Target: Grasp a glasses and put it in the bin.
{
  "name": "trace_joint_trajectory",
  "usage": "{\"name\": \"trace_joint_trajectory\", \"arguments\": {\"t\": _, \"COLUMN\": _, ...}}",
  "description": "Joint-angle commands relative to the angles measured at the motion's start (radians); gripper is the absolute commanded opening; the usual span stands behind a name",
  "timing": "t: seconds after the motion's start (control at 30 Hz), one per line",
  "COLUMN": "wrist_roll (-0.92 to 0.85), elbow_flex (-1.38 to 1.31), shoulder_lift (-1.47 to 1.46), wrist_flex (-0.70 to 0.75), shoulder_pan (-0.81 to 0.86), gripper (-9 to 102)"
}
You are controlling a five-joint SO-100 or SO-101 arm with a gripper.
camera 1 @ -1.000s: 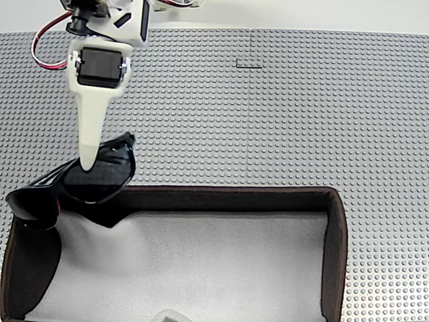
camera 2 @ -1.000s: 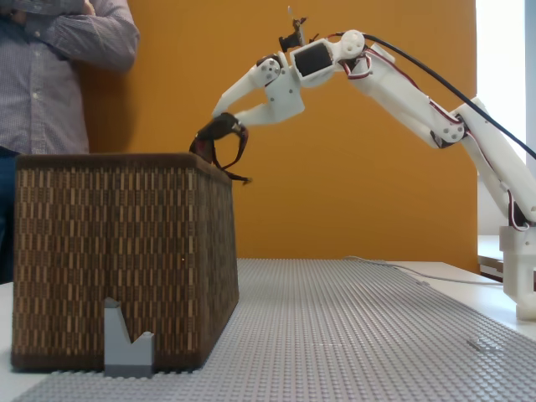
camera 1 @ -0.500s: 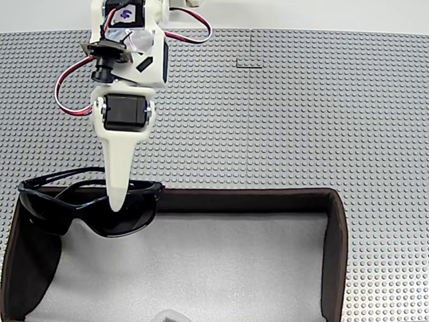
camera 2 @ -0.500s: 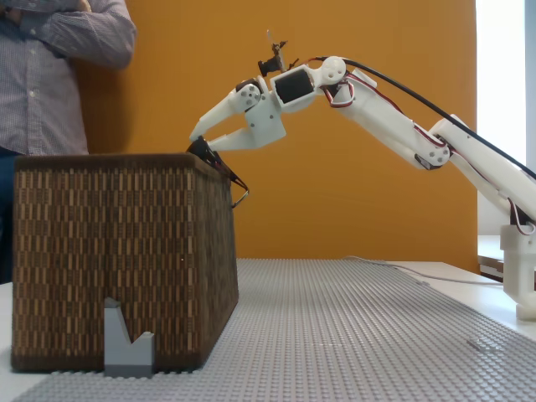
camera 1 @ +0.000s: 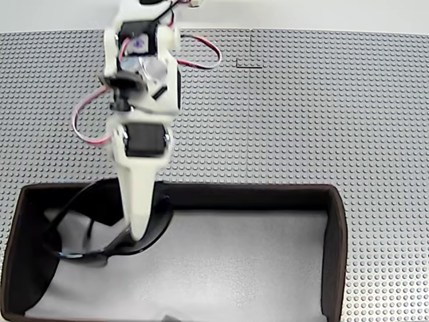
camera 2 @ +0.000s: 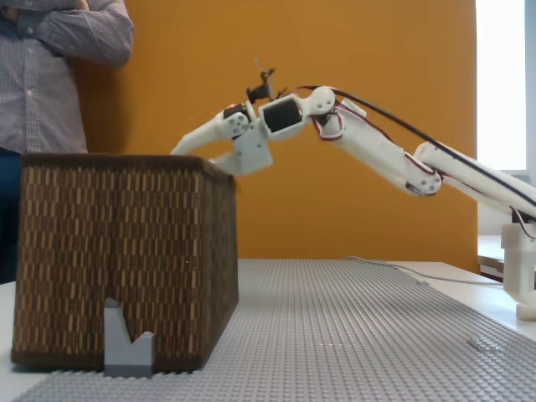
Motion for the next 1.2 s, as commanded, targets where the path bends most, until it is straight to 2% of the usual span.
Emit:
{"name": "trace_joint_trajectory", "arguments": {"t": 0.0, "wrist_roll": -0.038, "elbow_flex": -0.012, "shoulder_lift": -0.190, "wrist_flex": 0.011, "shoulder_pan": -0.023, "gripper": 21}}
{"name": "trace_joint_trajectory", "arguments": {"t": 0.17, "wrist_roll": -0.034, "elbow_flex": -0.014, "shoulder_lift": -0.109, "wrist_flex": -0.008, "shoulder_pan": -0.008, "gripper": 22}}
{"name": "trace_joint_trajectory", "arguments": {"t": 0.37, "wrist_roll": -0.058, "elbow_flex": -0.014, "shoulder_lift": 0.199, "wrist_flex": 0.005, "shoulder_pan": 0.031, "gripper": 25}}
{"name": "trace_joint_trajectory", "arguments": {"t": 0.43, "wrist_roll": -0.063, "elbow_flex": -0.014, "shoulder_lift": 0.396, "wrist_flex": 0.043, "shoulder_pan": 0.057, "gripper": 24}}
{"name": "trace_joint_trajectory", "arguments": {"t": 0.77, "wrist_roll": 0.078, "elbow_flex": -0.014, "shoulder_lift": 0.954, "wrist_flex": 0.290, "shoulder_pan": 0.204, "gripper": 23}}
{"name": "trace_joint_trajectory", "arguments": {"t": 0.87, "wrist_roll": 0.069, "elbow_flex": -0.014, "shoulder_lift": 1.114, "wrist_flex": 0.396, "shoulder_pan": 0.207, "gripper": 23}}
{"name": "trace_joint_trajectory", "arguments": {"t": 1.17, "wrist_roll": 0.002, "elbow_flex": -0.014, "shoulder_lift": 1.417, "wrist_flex": 0.595, "shoulder_pan": 0.198, "gripper": 22}}
